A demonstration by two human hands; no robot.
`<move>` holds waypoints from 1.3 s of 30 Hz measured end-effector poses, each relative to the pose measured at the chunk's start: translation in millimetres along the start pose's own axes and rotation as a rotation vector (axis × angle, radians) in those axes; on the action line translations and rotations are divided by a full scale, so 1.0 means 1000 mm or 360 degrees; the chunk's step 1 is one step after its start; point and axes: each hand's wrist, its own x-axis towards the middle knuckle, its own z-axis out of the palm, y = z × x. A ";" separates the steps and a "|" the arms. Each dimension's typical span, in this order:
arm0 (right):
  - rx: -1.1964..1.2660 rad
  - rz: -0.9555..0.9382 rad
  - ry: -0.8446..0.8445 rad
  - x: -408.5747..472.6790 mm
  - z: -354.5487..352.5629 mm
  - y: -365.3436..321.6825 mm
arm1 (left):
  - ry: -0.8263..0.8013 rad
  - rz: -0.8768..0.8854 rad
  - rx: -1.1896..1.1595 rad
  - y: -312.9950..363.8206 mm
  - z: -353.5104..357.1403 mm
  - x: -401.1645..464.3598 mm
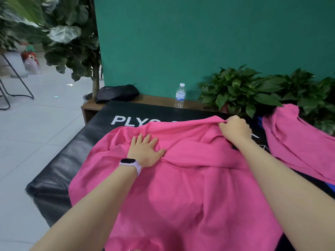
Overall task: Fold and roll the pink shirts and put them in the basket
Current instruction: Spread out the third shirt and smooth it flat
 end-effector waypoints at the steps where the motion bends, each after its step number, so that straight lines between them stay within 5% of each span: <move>1: 0.0184 0.0096 -0.0203 -0.003 0.006 -0.001 | 0.0019 -0.0037 0.0032 0.006 -0.003 -0.002; 4: 0.0491 0.0116 -0.0576 -0.017 0.023 -0.004 | 0.0389 0.0020 -0.0003 0.036 -0.020 -0.005; 6: 0.0486 0.0022 -0.0695 -0.029 0.025 -0.008 | 0.0614 0.0281 -0.0477 0.064 -0.029 -0.001; 8: 0.0541 -0.0141 -0.0834 -0.037 0.022 -0.011 | 0.0500 0.0561 -0.0758 0.090 -0.035 0.006; 10: 0.0668 -0.0284 -0.0959 -0.041 0.011 -0.010 | 0.0333 0.0766 -0.0661 0.106 -0.042 0.013; 13: 0.0910 -0.0308 -0.1252 -0.042 -0.015 0.009 | 0.0366 0.0955 -0.0851 0.110 -0.046 0.013; 19: 0.0801 -0.0147 -0.1741 -0.053 -0.030 0.067 | 0.0554 0.0733 -0.1061 0.105 -0.054 0.007; 25: 0.1639 0.0199 -0.2154 -0.088 -0.040 0.063 | 0.0692 0.0622 -0.1066 0.115 -0.071 -0.009; 28: 0.1973 0.0424 -0.1880 -0.107 -0.038 0.053 | 0.0738 0.0625 -0.1134 0.126 -0.084 -0.018; 32: 0.1651 0.0235 -0.1453 -0.125 -0.035 0.052 | 0.0793 0.0651 -0.1133 0.130 -0.092 -0.030; 36: 0.0862 -0.0206 -0.0125 -0.106 -0.064 0.065 | 0.0887 0.0593 -0.0952 0.120 -0.086 -0.037; 39: 0.0928 -0.0499 0.0381 -0.091 -0.092 0.064 | 0.0956 0.0547 -0.0599 0.114 -0.074 -0.038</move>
